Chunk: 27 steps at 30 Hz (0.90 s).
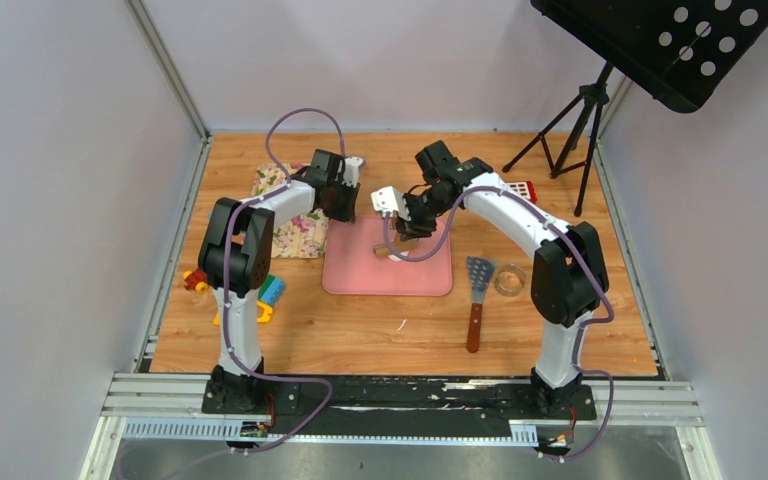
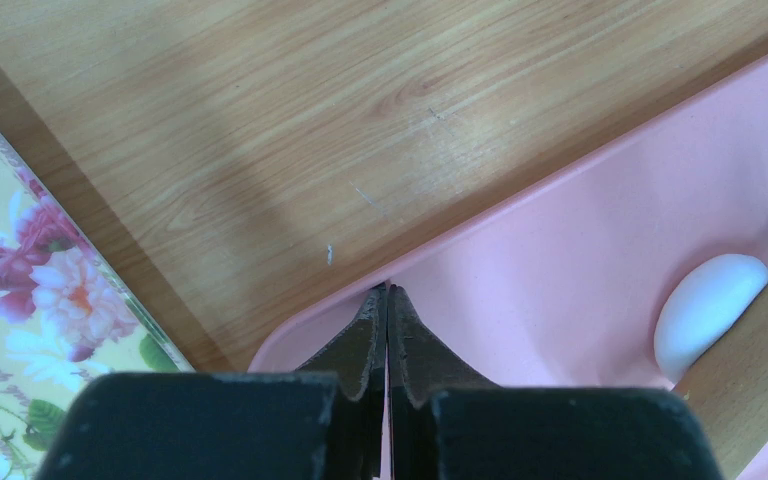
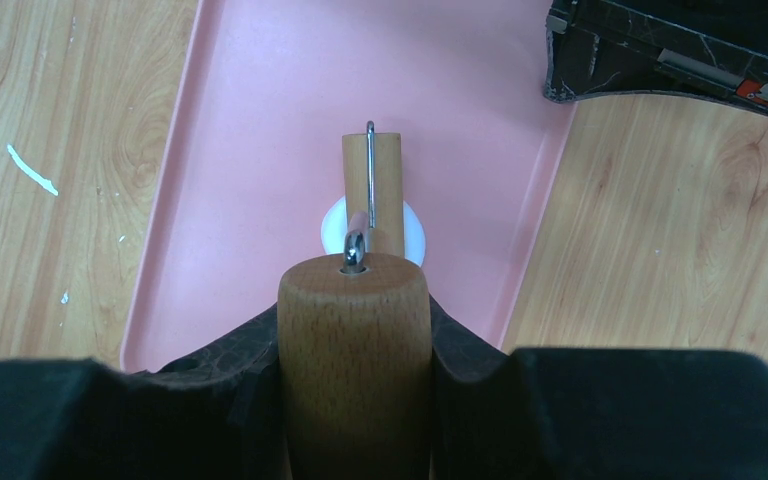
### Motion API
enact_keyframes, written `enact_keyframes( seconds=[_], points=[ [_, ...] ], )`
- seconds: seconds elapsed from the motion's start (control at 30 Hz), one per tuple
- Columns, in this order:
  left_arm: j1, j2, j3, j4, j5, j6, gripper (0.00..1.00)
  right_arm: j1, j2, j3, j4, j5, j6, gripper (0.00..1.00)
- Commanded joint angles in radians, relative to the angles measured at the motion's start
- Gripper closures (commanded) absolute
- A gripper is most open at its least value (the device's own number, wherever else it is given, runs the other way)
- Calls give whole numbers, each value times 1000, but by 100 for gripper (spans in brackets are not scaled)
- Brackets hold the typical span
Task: Roll out the dumpling wrappers from the dough
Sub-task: Flatten out the dough on the work surface.
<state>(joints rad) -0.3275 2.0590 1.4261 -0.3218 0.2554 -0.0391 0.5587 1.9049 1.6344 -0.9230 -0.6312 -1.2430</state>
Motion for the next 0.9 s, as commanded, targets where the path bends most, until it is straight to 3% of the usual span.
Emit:
enact_keyframes(
  seconds=[0.0,0.87],
  points=[
    [2,22,5,-20,-48,14,100,12,68,-92,-128,23,7,100],
    [2,22,7,-20,-47,11,100,29,-6,-141,-271,-10,-91,100]
  ],
)
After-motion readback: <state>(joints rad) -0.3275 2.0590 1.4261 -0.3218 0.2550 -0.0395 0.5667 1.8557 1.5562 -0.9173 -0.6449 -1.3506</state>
